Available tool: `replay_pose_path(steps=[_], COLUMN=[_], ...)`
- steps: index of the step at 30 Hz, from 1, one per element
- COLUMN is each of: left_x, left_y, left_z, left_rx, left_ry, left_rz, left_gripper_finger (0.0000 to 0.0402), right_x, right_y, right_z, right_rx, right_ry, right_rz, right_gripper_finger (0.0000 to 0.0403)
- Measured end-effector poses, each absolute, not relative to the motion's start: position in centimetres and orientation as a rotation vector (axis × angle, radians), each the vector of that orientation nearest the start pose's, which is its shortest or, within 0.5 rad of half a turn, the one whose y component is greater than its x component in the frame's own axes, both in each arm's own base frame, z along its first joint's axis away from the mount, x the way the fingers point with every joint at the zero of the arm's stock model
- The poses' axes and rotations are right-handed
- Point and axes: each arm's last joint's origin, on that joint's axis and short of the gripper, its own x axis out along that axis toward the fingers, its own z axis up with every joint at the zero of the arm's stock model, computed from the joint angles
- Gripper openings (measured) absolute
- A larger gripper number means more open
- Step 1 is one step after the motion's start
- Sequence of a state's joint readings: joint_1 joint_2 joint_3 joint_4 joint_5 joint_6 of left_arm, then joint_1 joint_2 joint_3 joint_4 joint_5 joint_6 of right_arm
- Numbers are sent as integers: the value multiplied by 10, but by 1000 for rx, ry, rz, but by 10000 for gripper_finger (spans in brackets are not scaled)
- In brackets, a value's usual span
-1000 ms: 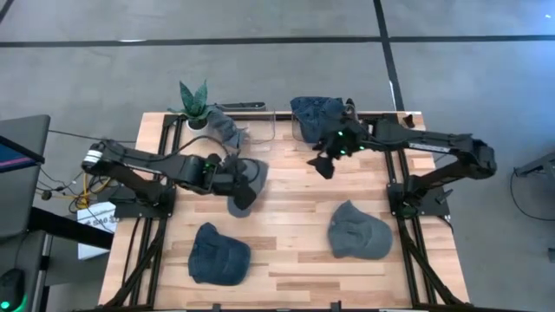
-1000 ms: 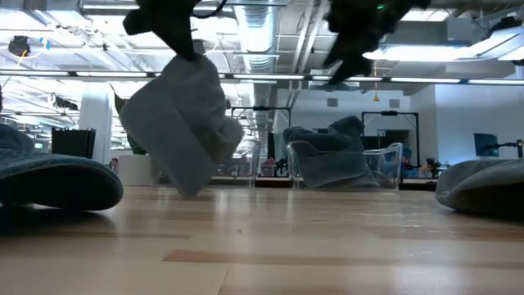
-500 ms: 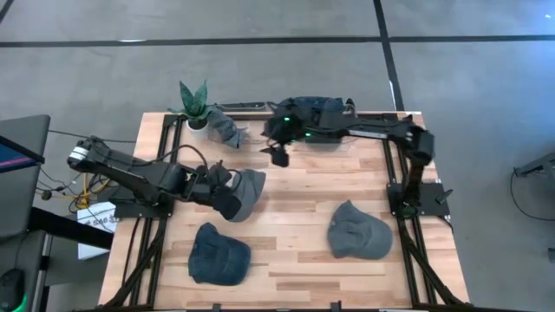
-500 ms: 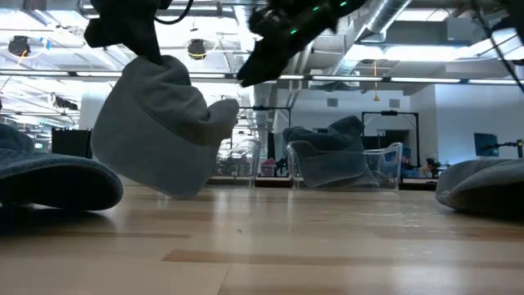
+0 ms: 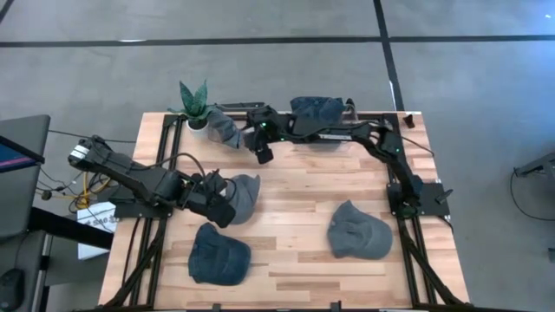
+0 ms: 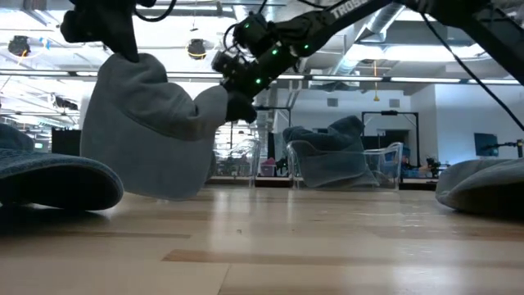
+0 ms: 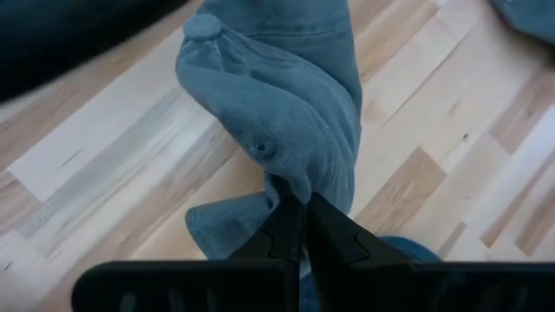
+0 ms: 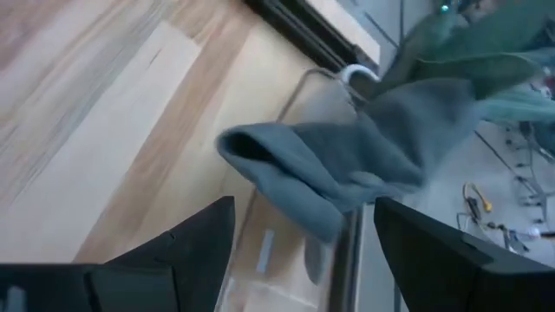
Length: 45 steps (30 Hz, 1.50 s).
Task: Pick & Place hat
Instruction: Put the left gray cap into the left transparent bin
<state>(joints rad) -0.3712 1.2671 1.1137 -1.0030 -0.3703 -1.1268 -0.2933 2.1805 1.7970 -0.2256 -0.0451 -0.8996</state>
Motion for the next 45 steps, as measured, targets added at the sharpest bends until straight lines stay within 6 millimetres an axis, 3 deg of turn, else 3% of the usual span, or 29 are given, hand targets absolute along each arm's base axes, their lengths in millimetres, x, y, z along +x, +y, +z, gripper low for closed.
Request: replay_pose_path(steps=[4,7,12,15,19,24,29,38,41,45], left_x=[218,218,218,218,219,220,220,220,221,222], left_y=[-74,-74,-74,-74,-74,-74,-73,-73,-73,-73], left_z=[290,290,290,290,291,291,291,292,292,293], left_rx=[-618,-626,-652,-657,-660,-651,-639,-630,-632,-641], left_ry=[919,917,908,901,884,868,855,832,827,806], left_rz=[596,601,613,619,618,629,639,652,652,646], left_gripper_finger=[0,0,0,0,0,0,0,0,0,0], right_x=[489,494,493,483,460,433,427,438,433,421], right_y=[-140,-138,-140,-149,-175,-212,-233,-222,-225,-232], right_z=[213,212,217,243,287,309,298,303,296,269], right_rx=[-789,-794,-699,-586,-334,12,147,90,115,132], right_ry=[690,679,668,620,501,400,408,313,403,598], right_rz=[63,61,-3,-79,-196,-214,-230,-140,-211,-383], right_gripper_finger=[255,218,88,16,16,5,2,3,3,10])
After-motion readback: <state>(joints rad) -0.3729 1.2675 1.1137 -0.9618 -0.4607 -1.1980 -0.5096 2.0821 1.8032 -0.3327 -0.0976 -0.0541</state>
